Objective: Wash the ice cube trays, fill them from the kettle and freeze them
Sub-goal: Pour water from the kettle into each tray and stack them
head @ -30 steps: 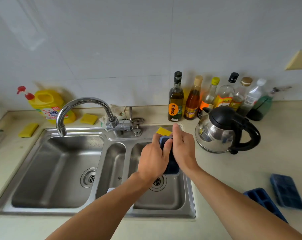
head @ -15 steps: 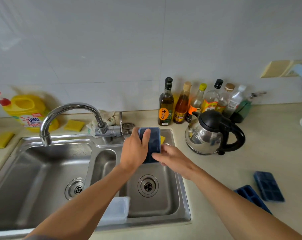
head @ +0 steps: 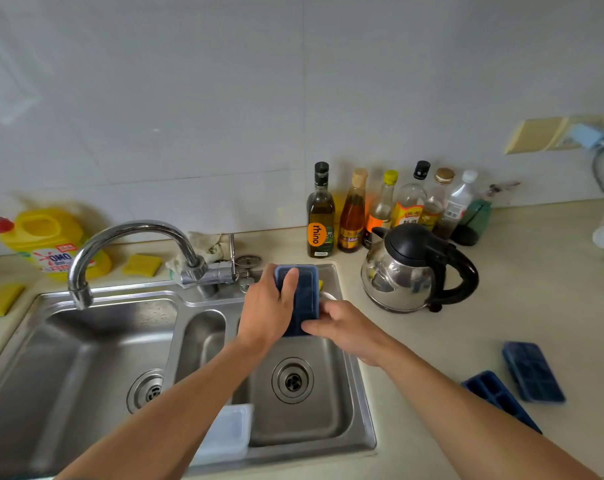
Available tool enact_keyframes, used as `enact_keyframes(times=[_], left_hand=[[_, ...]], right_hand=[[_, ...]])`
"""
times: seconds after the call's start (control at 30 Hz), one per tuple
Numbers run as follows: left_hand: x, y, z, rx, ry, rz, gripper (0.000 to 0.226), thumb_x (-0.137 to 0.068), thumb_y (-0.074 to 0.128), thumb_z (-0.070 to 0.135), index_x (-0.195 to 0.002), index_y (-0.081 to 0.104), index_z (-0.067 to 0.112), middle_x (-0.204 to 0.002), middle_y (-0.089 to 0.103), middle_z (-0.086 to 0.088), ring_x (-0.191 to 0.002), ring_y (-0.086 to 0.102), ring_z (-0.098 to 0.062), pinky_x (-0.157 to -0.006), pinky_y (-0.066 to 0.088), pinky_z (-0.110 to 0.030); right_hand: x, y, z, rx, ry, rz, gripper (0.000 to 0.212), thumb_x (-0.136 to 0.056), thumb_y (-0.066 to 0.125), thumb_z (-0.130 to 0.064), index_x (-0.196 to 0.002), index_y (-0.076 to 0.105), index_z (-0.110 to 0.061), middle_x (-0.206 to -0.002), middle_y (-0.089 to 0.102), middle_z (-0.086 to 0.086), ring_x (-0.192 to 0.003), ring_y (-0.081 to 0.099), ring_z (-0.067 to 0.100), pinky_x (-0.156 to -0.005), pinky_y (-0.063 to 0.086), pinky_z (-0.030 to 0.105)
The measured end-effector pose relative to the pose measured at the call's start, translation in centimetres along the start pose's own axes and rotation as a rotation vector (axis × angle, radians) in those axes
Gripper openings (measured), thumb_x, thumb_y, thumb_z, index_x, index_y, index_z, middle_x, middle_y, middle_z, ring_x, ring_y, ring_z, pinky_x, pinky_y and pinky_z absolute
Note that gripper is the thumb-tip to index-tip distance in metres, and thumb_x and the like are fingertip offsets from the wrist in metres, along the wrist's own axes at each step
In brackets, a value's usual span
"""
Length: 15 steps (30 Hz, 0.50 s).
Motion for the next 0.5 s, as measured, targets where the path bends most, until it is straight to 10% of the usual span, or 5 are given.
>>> enact_keyframes(times=[0.27,0.5], left_hand=[[3.6,12.6,5.0,0.235,-0.28,-0.152,0.032,-0.103,0.043,0.054,-0.106,0.058,0.026,-0.097,0.069,0.005,-0.085,0.065,-0.009,-0.062,0.047,-0.023],[9.6,29.5,13.2,0.369,-0.499,-0.473,0.04,-0.103,0.048,0.048,-0.127,0.051,0.016,-0.117,0.064,-0.008,-0.101,0.069,-0.027,-0.071,0.064,-0.05]], right_hand=[[7.7,-10.9,6.1,-0.032,0.082,0.115,0.032,-0.088,0.07,-0.04,-0.116,0.057,-0.033,-0.1,0.077,-0.002,-0.09,0.074,0.016,-0.071,0.059,0.026],[17.8,-25.0,15.2,-0.044,0.269,0.291,0.018,-0.1,0.063,-0.028,-0.108,0.055,-0.013,-0.088,0.08,0.005,-0.067,0.068,0.016,-0.056,0.05,0.026]])
Point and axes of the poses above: each hand's wrist, its own x-axis away from the middle knuckle, its own y-axis out of the palm, z = x × y, the point moved 8 cm from there along -x, towards the middle knuckle
